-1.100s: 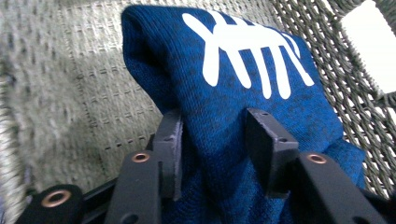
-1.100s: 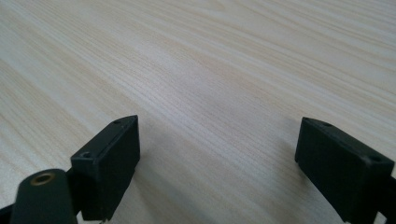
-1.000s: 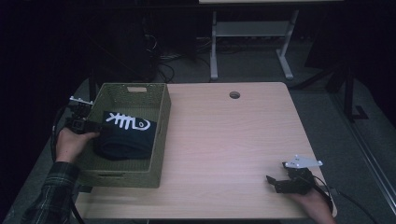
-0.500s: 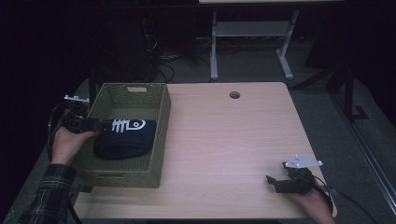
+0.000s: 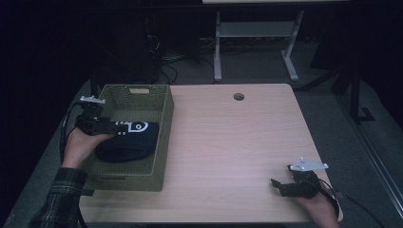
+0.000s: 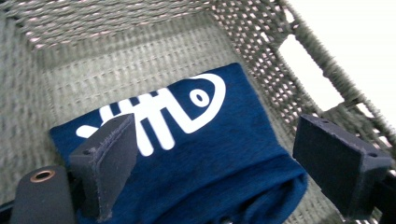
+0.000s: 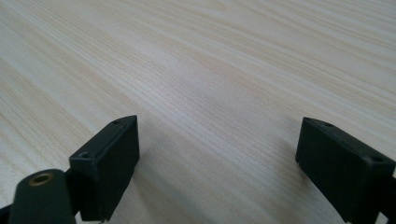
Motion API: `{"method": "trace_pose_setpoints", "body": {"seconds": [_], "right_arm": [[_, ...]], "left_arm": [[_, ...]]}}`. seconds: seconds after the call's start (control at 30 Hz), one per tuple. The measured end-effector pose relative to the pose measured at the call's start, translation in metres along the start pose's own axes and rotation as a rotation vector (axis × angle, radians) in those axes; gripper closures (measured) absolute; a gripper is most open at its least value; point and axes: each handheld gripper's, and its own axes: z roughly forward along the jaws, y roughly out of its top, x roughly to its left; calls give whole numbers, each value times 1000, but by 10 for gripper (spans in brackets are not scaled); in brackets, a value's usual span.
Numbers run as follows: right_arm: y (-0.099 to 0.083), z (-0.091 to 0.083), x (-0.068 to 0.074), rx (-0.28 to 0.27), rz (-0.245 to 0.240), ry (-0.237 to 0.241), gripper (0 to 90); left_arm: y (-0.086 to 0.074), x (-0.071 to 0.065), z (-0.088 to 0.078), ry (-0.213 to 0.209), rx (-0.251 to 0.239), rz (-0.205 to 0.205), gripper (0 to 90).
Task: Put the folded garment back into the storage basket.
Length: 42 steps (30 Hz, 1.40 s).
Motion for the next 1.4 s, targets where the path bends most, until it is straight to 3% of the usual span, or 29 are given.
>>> {"method": "trace_pose_setpoints", "body": {"seconds": [0.47,0.77,1.2,1.4], "right_arm": [[0,0,0,3,5,2,128],[0,0,0,2,4,1,128],[0,0,0,1,3,1,128],[0,0,0,1,2,1,128]], "left_arm": [[16,-45,14,-46,-8,77,128],[24,-84,25,-97,-36,128,128],[24,-137,39,-164,-43,199,132],[23,-155,50,-194,-38,224,133]]}}
